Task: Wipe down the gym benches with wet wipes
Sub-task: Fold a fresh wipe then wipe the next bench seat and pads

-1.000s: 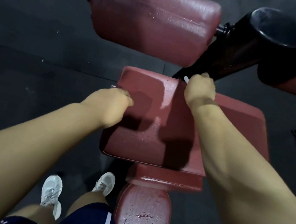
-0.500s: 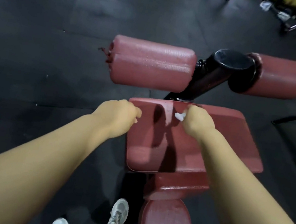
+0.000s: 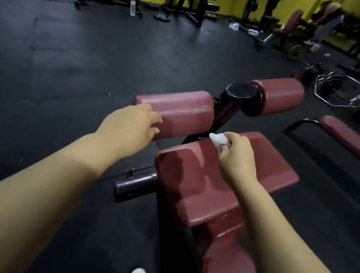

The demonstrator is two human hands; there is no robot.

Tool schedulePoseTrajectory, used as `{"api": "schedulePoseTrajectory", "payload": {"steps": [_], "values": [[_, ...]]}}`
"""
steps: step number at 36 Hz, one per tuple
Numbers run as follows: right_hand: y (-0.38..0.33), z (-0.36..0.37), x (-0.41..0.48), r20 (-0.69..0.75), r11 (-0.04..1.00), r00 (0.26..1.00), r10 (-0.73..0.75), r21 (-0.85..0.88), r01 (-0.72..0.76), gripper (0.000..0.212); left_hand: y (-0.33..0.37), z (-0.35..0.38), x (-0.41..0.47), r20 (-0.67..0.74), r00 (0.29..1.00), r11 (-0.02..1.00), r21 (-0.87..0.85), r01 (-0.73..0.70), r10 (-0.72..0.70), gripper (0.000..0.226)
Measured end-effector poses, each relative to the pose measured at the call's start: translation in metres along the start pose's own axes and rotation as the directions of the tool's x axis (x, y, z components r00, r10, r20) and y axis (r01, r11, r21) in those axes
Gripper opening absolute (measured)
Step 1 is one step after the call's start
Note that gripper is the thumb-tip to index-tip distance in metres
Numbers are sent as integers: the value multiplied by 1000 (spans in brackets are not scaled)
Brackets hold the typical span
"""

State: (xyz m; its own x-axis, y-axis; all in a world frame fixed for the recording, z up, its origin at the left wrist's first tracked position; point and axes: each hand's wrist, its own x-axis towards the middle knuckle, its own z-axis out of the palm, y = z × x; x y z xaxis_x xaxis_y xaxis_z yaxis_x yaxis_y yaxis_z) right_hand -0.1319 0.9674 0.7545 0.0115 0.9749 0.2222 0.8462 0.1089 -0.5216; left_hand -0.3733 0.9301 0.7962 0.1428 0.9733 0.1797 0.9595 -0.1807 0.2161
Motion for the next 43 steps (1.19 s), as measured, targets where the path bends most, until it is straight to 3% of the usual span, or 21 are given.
{"api": "schedulePoseTrajectory", "payload": {"steps": [9,15,21,25,29,34,38,43], "values": [[-13,29,35,-184,977,983,13,212,27,32,-38,1,65,16,995,995,1,-98,98,27],[-25,49,69,-262,964,956,130,260,-60,37,-60,7,107,118,976,983,3,-185,183,35],[-25,64,82,-332,982,934,132,173,-77,26,-77,14,129,257,927,961,-101,-256,274,39],[-27,66,83,-390,994,917,88,101,-52,14,-85,14,140,292,907,953,-104,-285,303,40],[-37,66,86,-395,991,909,132,69,-114,15,-92,14,146,318,877,932,-175,-318,359,43],[-57,67,81,-377,976,900,218,57,-212,31,-100,12,146,394,806,897,-189,-400,443,83],[-79,76,61,-354,968,902,247,61,-241,33,-105,9,148,465,723,857,-203,-474,510,116],[-105,101,24,-391,973,892,227,120,-196,20,-114,16,147,415,702,813,-227,-536,578,119]]}}
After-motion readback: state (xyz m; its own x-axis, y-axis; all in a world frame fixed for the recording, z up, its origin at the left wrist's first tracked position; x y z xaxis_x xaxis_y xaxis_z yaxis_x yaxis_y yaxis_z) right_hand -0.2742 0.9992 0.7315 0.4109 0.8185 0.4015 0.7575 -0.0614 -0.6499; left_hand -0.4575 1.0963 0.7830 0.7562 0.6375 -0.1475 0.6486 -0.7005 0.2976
